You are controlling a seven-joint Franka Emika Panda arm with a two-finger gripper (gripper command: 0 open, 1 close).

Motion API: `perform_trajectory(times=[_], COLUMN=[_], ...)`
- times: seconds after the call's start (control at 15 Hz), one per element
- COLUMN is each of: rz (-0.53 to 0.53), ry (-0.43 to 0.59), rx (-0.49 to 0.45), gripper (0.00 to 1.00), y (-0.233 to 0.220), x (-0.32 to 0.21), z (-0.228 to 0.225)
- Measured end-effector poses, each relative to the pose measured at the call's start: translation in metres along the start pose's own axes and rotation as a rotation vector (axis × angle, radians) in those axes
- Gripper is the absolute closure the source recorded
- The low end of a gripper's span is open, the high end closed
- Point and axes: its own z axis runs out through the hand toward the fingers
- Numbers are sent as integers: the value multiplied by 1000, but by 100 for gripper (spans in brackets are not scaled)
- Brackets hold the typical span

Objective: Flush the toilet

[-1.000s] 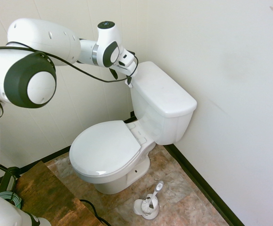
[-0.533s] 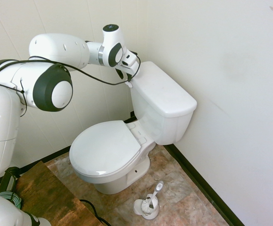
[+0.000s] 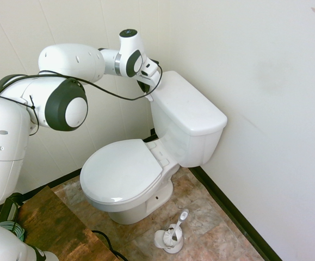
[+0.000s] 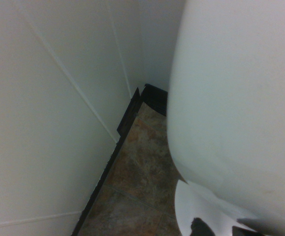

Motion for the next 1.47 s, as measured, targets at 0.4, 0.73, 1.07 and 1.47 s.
perform_trajectory(times=[0.4,0.73,1.07,1.47], rz=[31,46,20,13], ry=[-30,-38,-4,3], rx=[-6,14,26,-6], gripper=[100,100,100,100], y=[6,4,-7,18], x=[1,1,0,-10], z=[30,36,-5,-70])
